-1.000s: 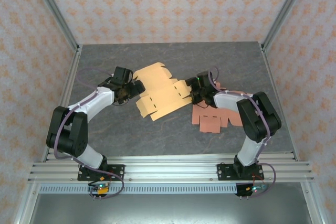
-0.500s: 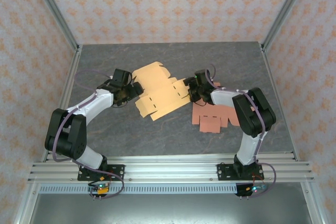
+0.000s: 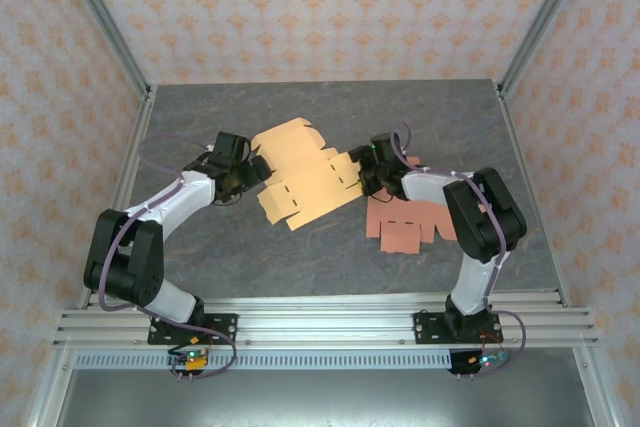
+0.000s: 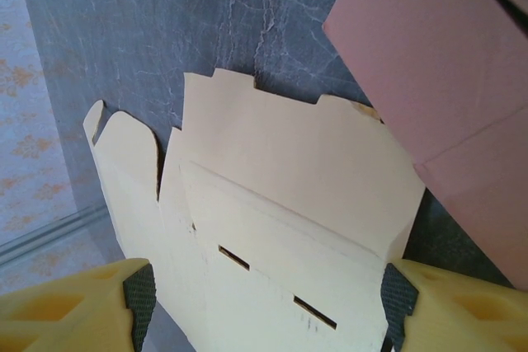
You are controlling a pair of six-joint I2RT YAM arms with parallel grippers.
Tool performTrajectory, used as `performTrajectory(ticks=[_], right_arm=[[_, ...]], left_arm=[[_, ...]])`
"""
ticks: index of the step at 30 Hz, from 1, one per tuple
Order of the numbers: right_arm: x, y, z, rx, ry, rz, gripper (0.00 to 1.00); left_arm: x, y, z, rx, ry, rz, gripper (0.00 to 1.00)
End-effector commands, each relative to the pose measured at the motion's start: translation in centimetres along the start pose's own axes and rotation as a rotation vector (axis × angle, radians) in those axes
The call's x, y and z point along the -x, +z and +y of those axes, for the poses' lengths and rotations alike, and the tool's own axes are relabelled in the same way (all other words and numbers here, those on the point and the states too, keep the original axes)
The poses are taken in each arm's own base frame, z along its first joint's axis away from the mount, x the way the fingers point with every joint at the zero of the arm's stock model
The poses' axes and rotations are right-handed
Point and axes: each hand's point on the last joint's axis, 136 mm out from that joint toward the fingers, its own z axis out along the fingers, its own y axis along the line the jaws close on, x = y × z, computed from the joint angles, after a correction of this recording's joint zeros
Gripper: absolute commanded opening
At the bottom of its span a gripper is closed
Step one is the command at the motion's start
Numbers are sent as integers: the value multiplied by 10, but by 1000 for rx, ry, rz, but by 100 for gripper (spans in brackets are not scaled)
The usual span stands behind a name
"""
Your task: Fold the paper box
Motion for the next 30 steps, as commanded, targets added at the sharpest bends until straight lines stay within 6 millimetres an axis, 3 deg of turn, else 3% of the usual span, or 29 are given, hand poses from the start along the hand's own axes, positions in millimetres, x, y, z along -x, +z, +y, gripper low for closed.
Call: performTrajectory(ticks=[1,11,21,30], right_arm=[[2,-10,0,-26,-11,-17,75],[6,-23,-19,-74,-3,-58,75],[1,-16,-22,-74,-20,-54,74],[10,9,-3,-22,-71,-82,56]], left_arm=[[5,-9,6,18,-11,-44,93],[4,-4,11,57,-19,-22,92],[3,-4,10,53,-25,-21,93],[3,-9,13,55,-18,-35,92]])
